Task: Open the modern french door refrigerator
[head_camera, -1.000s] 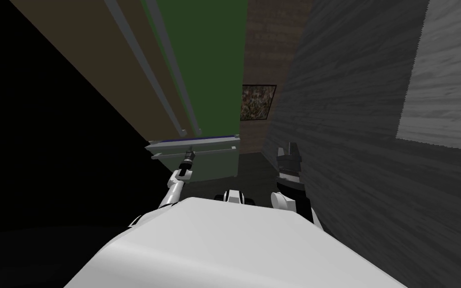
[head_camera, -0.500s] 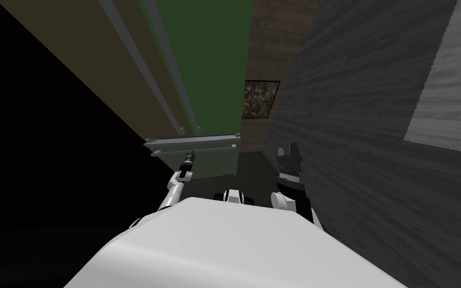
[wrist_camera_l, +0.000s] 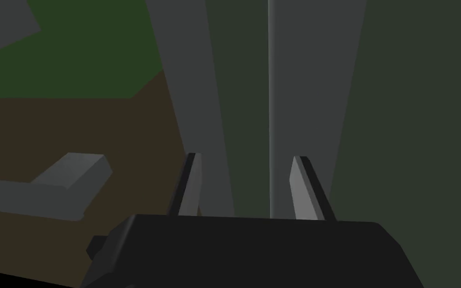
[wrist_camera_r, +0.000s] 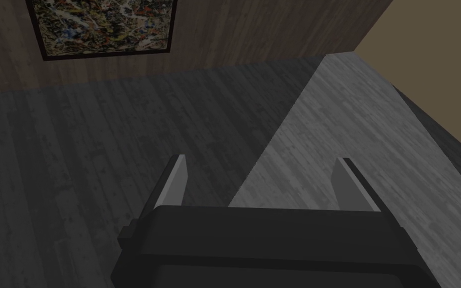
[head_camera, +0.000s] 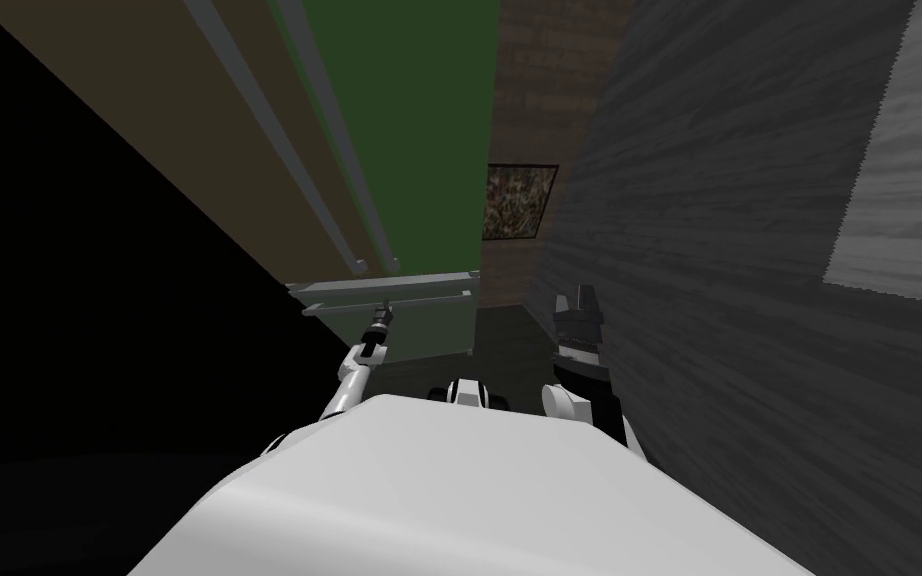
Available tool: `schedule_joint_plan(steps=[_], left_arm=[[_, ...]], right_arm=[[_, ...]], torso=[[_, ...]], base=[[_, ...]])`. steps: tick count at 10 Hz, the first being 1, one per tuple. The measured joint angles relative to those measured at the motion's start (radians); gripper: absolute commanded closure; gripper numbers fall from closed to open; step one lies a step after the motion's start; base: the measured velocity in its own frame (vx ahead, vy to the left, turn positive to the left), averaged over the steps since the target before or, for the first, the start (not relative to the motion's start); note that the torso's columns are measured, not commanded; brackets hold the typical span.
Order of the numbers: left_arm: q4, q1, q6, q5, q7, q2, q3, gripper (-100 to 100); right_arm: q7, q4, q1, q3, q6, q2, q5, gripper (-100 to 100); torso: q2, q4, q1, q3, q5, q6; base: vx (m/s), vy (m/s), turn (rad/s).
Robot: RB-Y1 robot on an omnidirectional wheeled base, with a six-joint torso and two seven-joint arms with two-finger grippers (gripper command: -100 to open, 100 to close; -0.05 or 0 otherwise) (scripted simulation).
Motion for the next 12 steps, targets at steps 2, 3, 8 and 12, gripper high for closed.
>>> schedule_joint_plan(steps=[2,3,8,12], left_arm=[[-0.004,-0.007,0.007,0.000,0.003,0.007,0.001,100],[-0.002,-0.004,0.008,0.000,0.003,0.005,0.001,100],[-0.040,-0.005,0.029,-0.017,0.036,0.030,-0.003,100],[-0.021,0.003,0.023,-0.008,0.020,0.013,-0.007,-100]], right_arm=[[0.000,0.000,0.000,0.000,0.000,0.000,0.000,0],[0.000,0.000,0.000,0.000,0.000,0.000,0.000,0],[0.000,0.000,0.000,0.000,0.000,0.000,0.000,0],[0.000,0.000,0.001,0.000,0.000,0.000,0.000,0]], torso=[[-0.010,-0.004,0.006,-0.007,0.003,-0.001],[-0.002,0.001,-0.001,-0.003,-0.002,-0.003],[0.010,0.003,-0.008,0.004,-0.004,-0.005],[0.004,0.001,-0.007,0.000,-0.003,-0.005]], base=[[-0.022,-0.014,0.009],[-0.112,-0.039,0.019],[-0.157,-0.064,0.013],[0.145,0.019,-0.020]])
